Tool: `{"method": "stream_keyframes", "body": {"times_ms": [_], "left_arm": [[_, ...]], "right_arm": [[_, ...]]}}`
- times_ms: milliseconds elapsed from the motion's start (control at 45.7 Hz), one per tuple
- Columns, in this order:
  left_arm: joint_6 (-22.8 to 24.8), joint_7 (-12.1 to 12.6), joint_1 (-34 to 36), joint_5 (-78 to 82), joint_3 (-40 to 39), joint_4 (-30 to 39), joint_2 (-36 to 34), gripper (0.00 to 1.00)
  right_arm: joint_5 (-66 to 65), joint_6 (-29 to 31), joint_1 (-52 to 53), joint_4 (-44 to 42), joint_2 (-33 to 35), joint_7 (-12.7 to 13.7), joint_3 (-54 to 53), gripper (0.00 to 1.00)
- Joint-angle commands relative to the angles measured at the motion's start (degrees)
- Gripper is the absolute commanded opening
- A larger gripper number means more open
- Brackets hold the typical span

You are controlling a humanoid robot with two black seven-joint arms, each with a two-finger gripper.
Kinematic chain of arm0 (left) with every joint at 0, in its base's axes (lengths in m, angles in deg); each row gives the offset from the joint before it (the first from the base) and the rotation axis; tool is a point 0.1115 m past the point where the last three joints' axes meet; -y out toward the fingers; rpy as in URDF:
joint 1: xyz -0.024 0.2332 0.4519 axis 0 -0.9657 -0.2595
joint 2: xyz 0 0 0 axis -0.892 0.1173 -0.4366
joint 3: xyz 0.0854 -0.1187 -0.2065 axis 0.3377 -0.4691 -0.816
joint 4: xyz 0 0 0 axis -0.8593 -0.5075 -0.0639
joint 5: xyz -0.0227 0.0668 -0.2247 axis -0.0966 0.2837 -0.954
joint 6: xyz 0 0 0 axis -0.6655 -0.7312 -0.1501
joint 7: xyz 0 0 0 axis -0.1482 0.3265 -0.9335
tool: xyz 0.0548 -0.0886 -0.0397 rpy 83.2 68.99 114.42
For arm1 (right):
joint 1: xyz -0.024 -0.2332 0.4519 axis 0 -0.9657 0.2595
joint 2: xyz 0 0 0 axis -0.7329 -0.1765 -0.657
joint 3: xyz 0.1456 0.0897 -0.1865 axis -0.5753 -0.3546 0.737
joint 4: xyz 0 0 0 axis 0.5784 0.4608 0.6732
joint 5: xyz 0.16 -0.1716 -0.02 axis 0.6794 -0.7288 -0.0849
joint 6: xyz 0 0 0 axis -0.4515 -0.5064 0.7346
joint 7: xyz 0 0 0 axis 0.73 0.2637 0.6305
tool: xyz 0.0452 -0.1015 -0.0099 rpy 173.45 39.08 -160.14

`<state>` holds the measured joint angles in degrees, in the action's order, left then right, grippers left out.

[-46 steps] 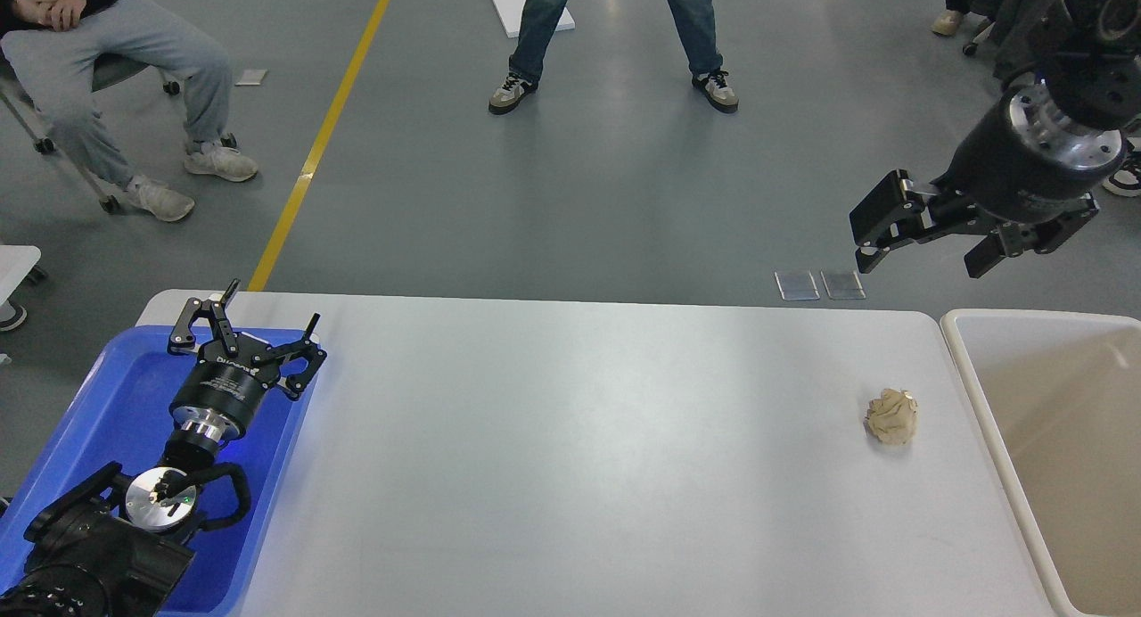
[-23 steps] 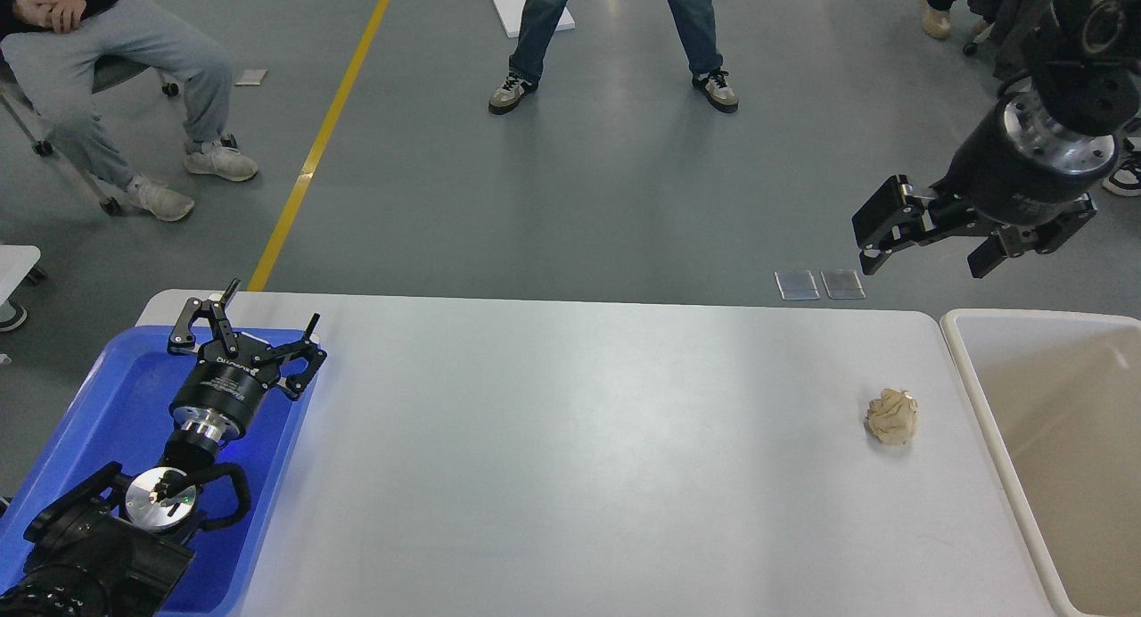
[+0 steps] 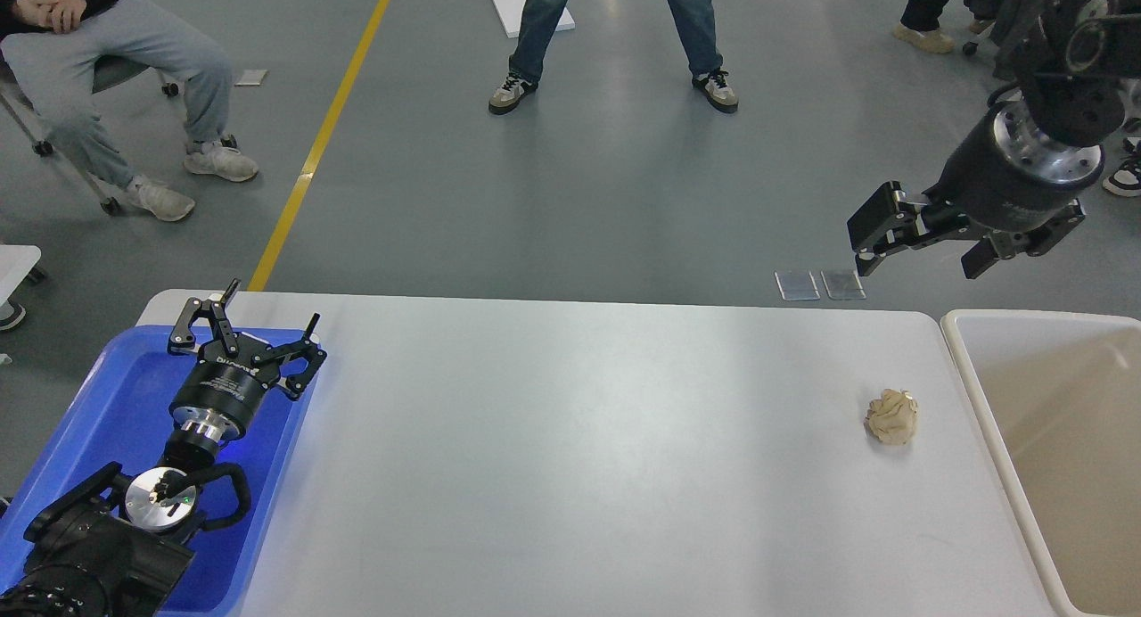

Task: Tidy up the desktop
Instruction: 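Move the right gripper down toward the crumpled paper ball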

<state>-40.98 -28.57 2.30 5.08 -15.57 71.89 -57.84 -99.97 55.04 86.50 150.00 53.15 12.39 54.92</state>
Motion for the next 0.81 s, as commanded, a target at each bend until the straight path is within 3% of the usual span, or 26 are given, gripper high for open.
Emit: {"method": "stream_keyframes", "body": {"times_ms": [0,175,438,788], "left_arm": [[0.0,0.0,0.0,0.0,0.0,0.0,0.0,1.00],[0.0,0.0,0.0,0.0,0.0,0.0,0.0,1.00],[0.0,0.0,0.0,0.0,0.0,0.0,0.0,1.00],[0.0,0.0,0.0,0.0,0.0,0.0,0.0,1.00]], "right_arm": [[0.0,-5.7,-3.9,0.0,0.1,0.0,-0.5,1.00],[0.0,-11.9,-9.9,-1.7,0.5,0.0,-0.3,1.00],[0.0,-16.1,-17.9,-5.4,1.0,0.0,-0.6,1.00],[0.1,-18.4,-31.7,-17.7,-0.2,0.0,-1.7,1.00]]}}
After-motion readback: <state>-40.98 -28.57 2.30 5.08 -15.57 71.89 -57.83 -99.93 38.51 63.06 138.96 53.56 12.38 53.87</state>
